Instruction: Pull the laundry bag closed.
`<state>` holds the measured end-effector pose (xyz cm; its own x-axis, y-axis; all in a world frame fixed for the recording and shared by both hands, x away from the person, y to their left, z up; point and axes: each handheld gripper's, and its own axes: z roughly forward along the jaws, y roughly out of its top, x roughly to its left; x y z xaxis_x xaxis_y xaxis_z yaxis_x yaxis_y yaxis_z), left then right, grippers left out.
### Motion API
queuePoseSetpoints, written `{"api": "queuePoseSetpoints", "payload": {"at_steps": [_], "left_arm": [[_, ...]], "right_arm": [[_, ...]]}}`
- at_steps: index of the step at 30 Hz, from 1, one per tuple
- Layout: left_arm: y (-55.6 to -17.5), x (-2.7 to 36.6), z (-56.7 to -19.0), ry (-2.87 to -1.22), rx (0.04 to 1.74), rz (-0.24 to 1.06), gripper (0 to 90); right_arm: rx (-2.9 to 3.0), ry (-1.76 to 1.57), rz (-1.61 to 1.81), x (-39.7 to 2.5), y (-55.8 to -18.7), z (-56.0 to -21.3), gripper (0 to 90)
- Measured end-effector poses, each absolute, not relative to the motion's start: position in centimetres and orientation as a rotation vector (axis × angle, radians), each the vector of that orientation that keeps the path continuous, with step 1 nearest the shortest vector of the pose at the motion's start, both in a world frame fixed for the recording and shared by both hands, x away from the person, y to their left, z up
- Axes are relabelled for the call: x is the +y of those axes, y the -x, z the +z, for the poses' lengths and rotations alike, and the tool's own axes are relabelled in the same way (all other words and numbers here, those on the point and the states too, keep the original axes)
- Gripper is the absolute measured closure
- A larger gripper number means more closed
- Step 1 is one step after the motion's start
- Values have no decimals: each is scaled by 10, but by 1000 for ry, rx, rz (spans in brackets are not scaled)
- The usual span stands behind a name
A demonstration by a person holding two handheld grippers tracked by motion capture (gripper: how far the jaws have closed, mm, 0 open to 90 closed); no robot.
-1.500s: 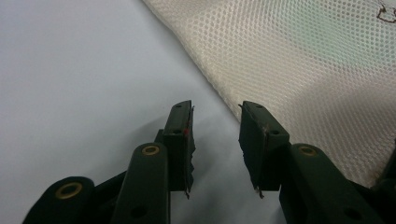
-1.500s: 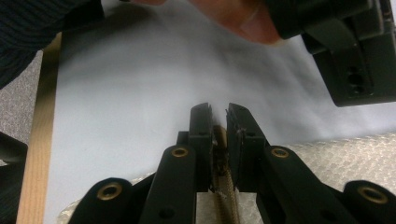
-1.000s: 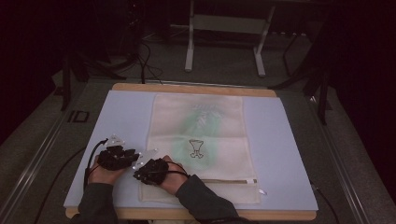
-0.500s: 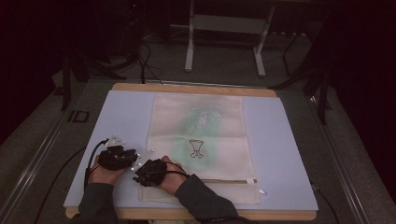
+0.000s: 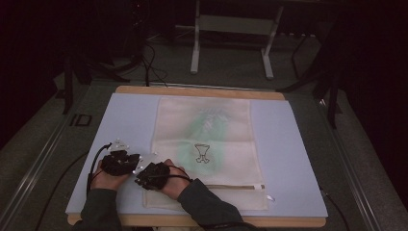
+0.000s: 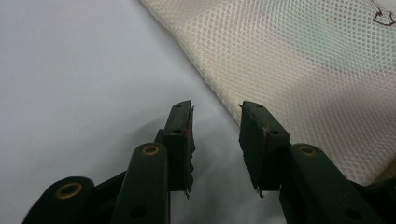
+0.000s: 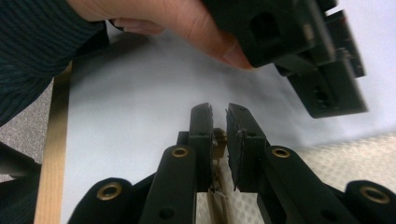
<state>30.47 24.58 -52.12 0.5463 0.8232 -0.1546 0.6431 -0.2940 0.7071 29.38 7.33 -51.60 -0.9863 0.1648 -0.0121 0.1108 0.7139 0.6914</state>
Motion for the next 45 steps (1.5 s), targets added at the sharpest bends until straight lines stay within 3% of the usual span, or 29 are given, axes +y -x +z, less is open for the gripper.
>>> {"api": "queuePoseSetpoints", "payload": {"at_steps": [12, 25, 32, 40, 45], "left_arm": [[-304, 245, -521, -2038, 1173, 302, 644], [-303, 244, -521, -2027, 1149, 263, 661], [-301, 239, -520, -2049, 1118, 226, 725], [-299, 235, -520, -2065, 1080, 182, 782], [-298, 232, -520, -2075, 1043, 141, 870]], "right_arm": [[2854, -243, 1147, 45, -290, -518, 806], [2917, -316, 1159, 43, -298, -528, 800], [2919, -314, 1158, 42, -295, -529, 809], [2954, -298, 1171, 40, -298, -528, 742], [2953, -281, 1159, 37, -298, -528, 736]]}}
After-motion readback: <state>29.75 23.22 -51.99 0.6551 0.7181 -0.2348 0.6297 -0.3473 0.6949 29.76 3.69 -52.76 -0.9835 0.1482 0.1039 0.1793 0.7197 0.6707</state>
